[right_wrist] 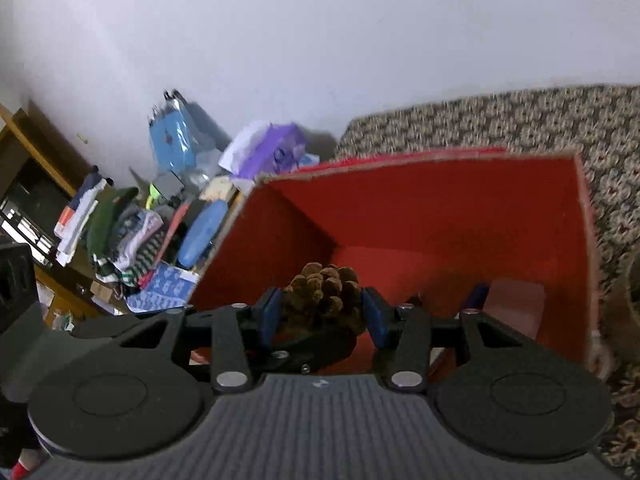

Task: Organize rigid objects
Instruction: 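Open the right gripper to drop the pine cone in the box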

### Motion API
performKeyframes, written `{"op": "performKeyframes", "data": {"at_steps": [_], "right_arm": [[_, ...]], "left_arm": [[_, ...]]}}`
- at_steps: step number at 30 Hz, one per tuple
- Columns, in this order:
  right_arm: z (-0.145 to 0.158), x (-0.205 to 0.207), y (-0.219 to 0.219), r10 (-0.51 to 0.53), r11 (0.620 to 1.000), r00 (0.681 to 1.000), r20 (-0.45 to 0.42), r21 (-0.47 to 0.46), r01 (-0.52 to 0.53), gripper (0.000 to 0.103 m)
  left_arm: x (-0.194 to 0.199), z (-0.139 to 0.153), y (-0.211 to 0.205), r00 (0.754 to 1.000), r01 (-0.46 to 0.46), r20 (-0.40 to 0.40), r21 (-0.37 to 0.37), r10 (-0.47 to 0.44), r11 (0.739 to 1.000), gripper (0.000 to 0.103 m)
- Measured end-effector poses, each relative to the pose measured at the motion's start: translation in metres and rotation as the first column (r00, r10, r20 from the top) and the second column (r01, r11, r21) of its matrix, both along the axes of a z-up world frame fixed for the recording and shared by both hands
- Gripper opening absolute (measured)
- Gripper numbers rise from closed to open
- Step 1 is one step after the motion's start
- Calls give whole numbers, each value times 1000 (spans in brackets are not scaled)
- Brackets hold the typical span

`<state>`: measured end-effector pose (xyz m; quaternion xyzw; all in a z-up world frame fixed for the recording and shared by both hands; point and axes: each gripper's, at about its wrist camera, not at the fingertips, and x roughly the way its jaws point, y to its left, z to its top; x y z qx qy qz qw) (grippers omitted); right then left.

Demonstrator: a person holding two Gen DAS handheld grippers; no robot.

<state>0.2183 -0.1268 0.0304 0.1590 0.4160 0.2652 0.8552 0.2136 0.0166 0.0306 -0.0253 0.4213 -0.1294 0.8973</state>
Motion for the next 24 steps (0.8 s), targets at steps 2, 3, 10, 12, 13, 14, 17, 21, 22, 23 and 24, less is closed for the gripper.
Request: {"op": "performKeyframes", "data": {"at_steps": [2, 3, 10, 12, 13, 14, 17, 21, 22, 23, 24], "right_arm": [[-8, 5, 6, 11, 1000, 1000, -17, -13, -11, 31], [-11, 7, 8, 16, 1000, 1000, -23, -18, -16, 31], [-26, 22, 17, 34, 999, 997, -69, -17, -36, 31], [-30, 27, 23, 40, 999, 996, -83, -24, -42, 31], [-29, 28, 24, 41, 999, 996, -82, -15, -42, 32], [-28, 29, 25, 36, 999, 997, -71, -16, -37, 32], [-26, 31, 26, -1, 999, 999, -37, -54, -1, 32], [-30, 34, 21, -64, 997, 996, -55, -46, 61, 32], [-30, 34, 19, -68, 997, 996, -53, -29, 66, 32], [-31, 33, 16, -77, 997, 996, -50, -9, 77, 32], [-31, 32, 14, -91, 996, 995, -47, -2, 91, 32]], "left_arm": [[6, -8, 2, 1000, -14, -25, 9, 14, 1000, 47], [9, -11, 4, 999, -21, -37, 8, 21, 1000, 47], [26, -23, 10, 994, -64, -91, 29, 67, 998, 48], [32, -28, 10, 990, -77, -114, 42, 81, 996, 47], [34, -31, 10, 988, -80, -126, 44, 85, 996, 47], [36, -33, 10, 987, -85, -136, 45, 90, 995, 47], [37, -35, 10, 985, -94, -141, 49, 100, 994, 48], [38, -37, 10, 984, -105, -136, 54, 111, 993, 54], [37, -36, 10, 984, -108, -133, 57, 115, 993, 54], [37, -36, 10, 984, -109, -132, 60, 116, 992, 55], [38, -36, 10, 984, -111, -130, 63, 118, 992, 55]]}}
